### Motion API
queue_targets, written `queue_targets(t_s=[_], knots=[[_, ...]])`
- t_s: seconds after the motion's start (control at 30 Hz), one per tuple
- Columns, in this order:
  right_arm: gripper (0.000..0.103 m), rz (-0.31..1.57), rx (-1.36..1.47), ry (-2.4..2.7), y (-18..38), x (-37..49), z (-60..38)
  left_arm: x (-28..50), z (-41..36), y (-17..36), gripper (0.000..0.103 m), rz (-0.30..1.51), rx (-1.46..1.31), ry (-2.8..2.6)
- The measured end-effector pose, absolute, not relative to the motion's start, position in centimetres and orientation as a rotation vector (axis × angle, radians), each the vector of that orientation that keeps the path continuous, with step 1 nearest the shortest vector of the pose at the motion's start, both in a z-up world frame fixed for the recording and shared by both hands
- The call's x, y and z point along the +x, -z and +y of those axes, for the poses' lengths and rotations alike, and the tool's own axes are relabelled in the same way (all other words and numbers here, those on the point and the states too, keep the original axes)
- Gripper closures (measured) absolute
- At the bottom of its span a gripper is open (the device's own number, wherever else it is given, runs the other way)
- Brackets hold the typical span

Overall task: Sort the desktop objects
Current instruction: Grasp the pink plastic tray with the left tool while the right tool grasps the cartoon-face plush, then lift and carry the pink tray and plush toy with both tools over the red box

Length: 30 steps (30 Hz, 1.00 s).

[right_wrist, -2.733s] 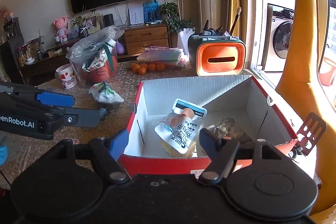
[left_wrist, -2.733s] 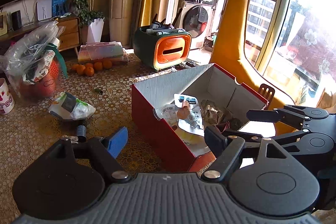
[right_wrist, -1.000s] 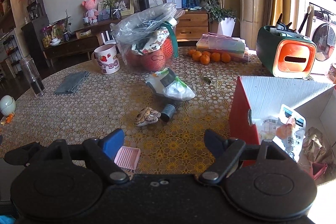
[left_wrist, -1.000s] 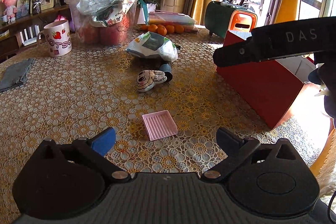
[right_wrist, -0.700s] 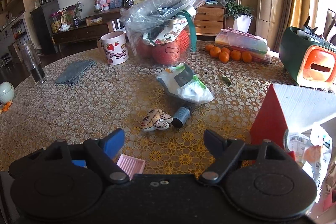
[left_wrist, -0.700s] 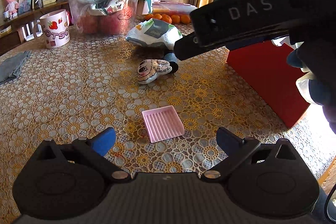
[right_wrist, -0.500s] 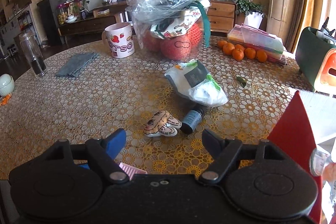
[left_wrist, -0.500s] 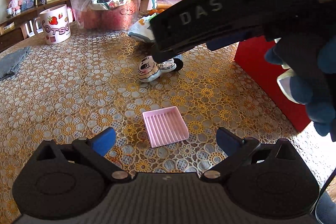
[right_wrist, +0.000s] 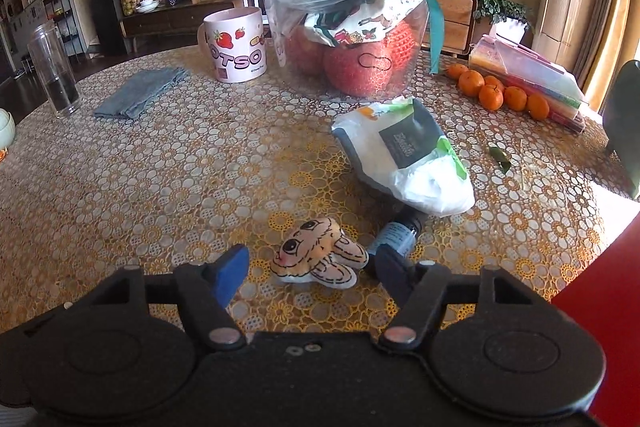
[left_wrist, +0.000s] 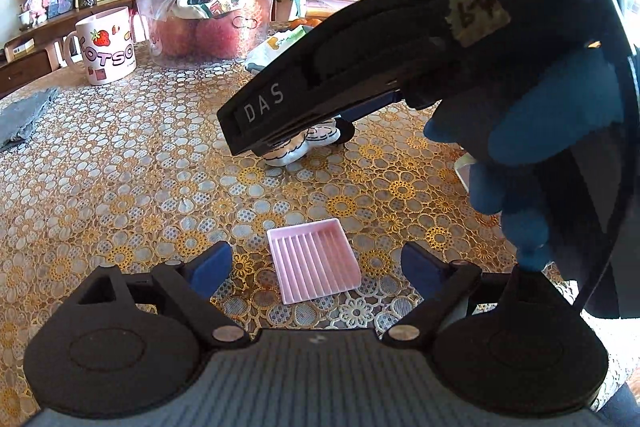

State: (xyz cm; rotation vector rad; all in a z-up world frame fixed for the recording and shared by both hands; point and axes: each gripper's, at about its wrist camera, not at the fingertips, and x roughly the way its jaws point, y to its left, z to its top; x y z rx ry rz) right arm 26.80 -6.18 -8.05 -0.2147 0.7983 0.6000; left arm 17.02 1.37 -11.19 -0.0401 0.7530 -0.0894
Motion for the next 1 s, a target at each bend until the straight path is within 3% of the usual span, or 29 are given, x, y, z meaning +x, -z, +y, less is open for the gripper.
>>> queue_targets(t_s=[0.13, 0.23, 0.47, 0.73, 1.0], knots=[[0.033, 0.797, -0.243, -0.610, 8.4, 27.0, -5.5, 16.9, 1.3, 11.1, 0.025, 0.746, -0.023, 0.076], [0.039, 0.797, -0.272, -0.622, 8.5, 27.0, -4.7, 16.9, 1.2, 11.1, 0.033, 0.740, -0.001, 0.070], [0.047, 0.835, -0.301, -0.620, 9.5, 27.1, -3.8, 16.6, 1.0, 11.3, 0.039, 0.720, 0.030, 0.069], [0.052, 0.834, -0.295, -0.602, 9.6, 27.2, -3.8, 16.4, 1.3, 11.2, 0.059, 0.704, 0.023, 0.064], [0.053, 0.830, -0.271, -0.598, 9.2, 26.8, -4.1, 16.2, 1.6, 11.1, 0.062, 0.703, 0.006, 0.067]])
